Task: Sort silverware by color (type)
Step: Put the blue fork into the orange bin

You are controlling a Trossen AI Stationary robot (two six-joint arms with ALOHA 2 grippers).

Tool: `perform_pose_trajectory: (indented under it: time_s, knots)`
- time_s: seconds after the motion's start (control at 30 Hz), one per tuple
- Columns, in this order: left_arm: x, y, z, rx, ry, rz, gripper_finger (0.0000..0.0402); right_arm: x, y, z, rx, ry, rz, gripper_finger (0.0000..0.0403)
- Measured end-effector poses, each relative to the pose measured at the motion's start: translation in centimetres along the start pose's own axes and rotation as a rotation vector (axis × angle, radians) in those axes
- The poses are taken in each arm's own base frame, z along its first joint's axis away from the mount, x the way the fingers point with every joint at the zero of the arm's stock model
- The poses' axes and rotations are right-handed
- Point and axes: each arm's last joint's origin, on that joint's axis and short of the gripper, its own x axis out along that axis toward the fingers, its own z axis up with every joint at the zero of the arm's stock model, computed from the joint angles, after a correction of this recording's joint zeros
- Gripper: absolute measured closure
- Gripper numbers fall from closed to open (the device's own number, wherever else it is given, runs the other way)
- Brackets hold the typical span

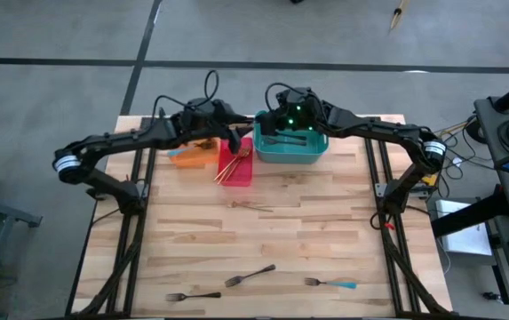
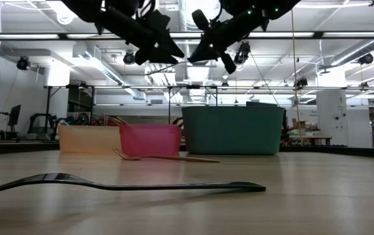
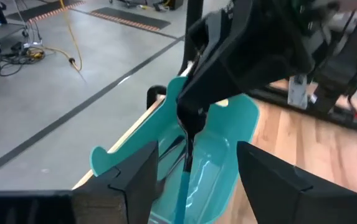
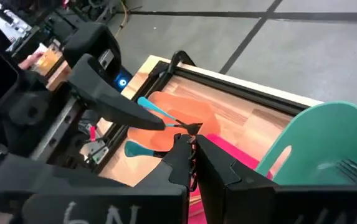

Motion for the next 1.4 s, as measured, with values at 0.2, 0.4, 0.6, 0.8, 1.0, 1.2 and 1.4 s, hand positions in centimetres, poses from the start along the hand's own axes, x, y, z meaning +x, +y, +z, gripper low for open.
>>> perform_pose_trajectory:
  time_s: [0.2,0.4,0.6,0.8,1.0,1.2,1.4]
  knots:
    - [1.3,0.0,0.0,0.061,0.055,0.002,0.0229,0.2,-0.2,-0.2,0.027,0.013,-0.024,0.0395]
    - [1.6,0.1,0.3,0.084,0.138,0.025,0.028,0.6,-0.4,-0.4,0.037,0.02,-0.032,0.0394]
    - [1.4,0.1,0.2,0.085,0.184,0.031,0.0377,0.6,-0.4,-0.4,0.039,0.019,-0.03,0.0394]
    - [1.4,0.0,0.2,0.073,0.186,0.028,0.0397,0.6,-0.4,-0.4,0.037,0.013,-0.03,0.0394]
    - [1.3,-0.1,1.1,0.05,0.163,0.028,0.04,0.6,-0.3,-0.3,0.038,0.009,-0.019,0.0376]
    - [0.8,-0.2,2.0,0.07,0.199,0.028,0.04,0.6,-0.3,-0.3,0.043,0.014,-0.019,0.0321]
    - [-0.1,0.6,2.0,0.158,0.35,0.032,0.0401,0.1,-0.7,0.2,0.071,0.003,-0.031,0.0265]
